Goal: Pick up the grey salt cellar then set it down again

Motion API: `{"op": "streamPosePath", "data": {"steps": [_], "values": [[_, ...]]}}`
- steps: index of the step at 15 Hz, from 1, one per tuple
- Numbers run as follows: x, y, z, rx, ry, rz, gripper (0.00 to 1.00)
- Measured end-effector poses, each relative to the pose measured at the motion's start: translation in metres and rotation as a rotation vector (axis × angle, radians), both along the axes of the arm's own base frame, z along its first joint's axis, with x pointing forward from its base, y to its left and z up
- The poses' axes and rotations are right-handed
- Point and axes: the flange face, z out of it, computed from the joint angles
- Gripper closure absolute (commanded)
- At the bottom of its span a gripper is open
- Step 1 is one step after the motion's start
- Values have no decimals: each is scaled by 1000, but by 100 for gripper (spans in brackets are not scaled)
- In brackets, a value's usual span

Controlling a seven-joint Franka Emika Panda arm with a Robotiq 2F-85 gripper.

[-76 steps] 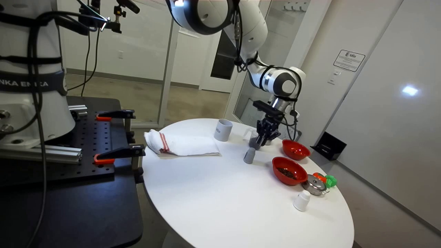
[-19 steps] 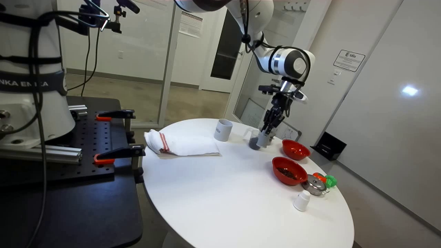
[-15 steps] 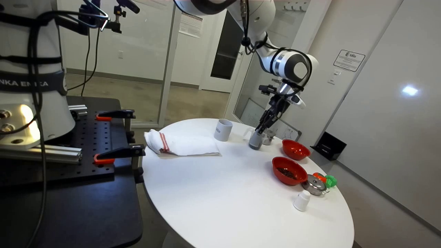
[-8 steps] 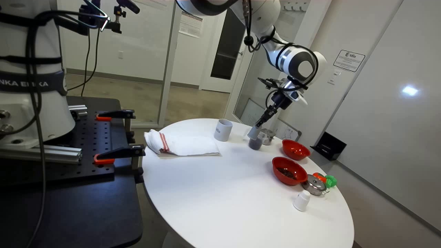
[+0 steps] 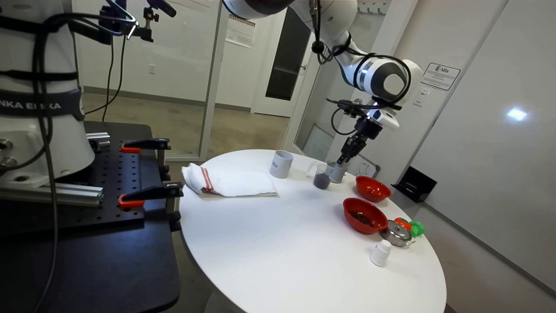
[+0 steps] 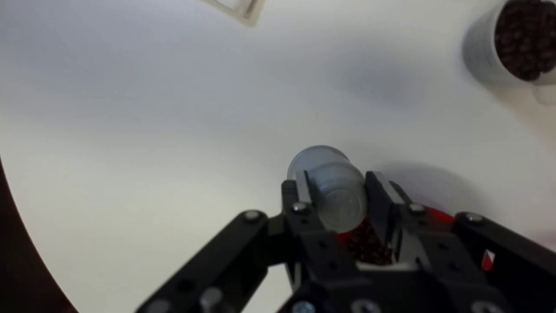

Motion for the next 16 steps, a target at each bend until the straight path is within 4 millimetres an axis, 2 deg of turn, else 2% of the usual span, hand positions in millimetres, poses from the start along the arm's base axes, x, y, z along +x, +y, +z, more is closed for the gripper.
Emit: {"op": "streamPosePath", "data": {"steps": [2,6,7,11,16], "values": [[5,1,4,-41,-35,-68,65],[7,7,5,-57,-44,-89,65],[7,7,5,-58,-44,-90,90],[7,5,4,-61,-42,-99,90],[10,-1,10,-149,-72,-313,90]]}}
